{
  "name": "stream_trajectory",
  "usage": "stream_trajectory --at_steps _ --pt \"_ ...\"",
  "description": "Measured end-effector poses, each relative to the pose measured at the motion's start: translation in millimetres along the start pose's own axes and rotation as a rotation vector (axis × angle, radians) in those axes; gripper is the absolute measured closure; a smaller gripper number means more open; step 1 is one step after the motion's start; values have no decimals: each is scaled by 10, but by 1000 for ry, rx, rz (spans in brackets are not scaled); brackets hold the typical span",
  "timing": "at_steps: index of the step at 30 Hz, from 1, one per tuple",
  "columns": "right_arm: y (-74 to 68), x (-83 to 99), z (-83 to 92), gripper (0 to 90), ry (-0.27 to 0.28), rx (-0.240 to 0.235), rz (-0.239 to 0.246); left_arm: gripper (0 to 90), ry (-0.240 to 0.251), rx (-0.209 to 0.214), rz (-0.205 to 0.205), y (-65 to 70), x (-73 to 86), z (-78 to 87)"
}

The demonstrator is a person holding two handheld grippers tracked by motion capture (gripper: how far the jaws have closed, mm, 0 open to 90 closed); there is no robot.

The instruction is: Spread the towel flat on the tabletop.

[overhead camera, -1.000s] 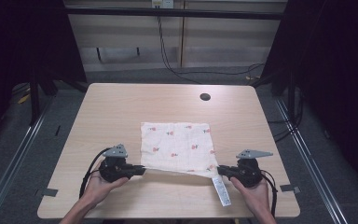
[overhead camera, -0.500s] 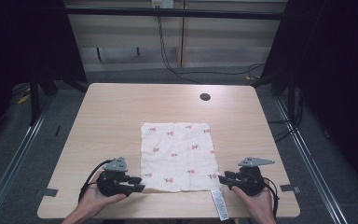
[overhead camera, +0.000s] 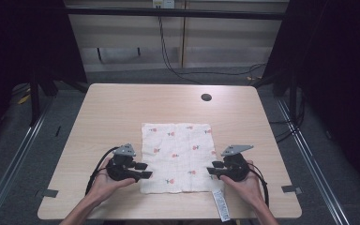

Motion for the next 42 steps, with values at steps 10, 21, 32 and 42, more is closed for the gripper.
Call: stream_trajectory --at_steps 10,21,32,42 --pt "-89 88 -39 730 -23 57 86 473 -37 -78 -35 44 93 -34" --pt "-108 131 61 885 -63 1 21 644 -83 -87 -146 138 150 -110" --pt "-245 234 173 887 -66 -48 -1 889 -84 -31 -102 234 265 6" --pt "-349 305 246 868 -67 -88 -14 832 -102 -4 -107 281 319 107"
Point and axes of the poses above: each handheld gripper's, and its own axes: z roughly backward along the jaws, x roughly out of its underside, y roughly to its right, the point moved 2 cm from there along -z, roughly forward along the jaws, and after that the axes turned 11 degrees about y, right-handed, at the moved point
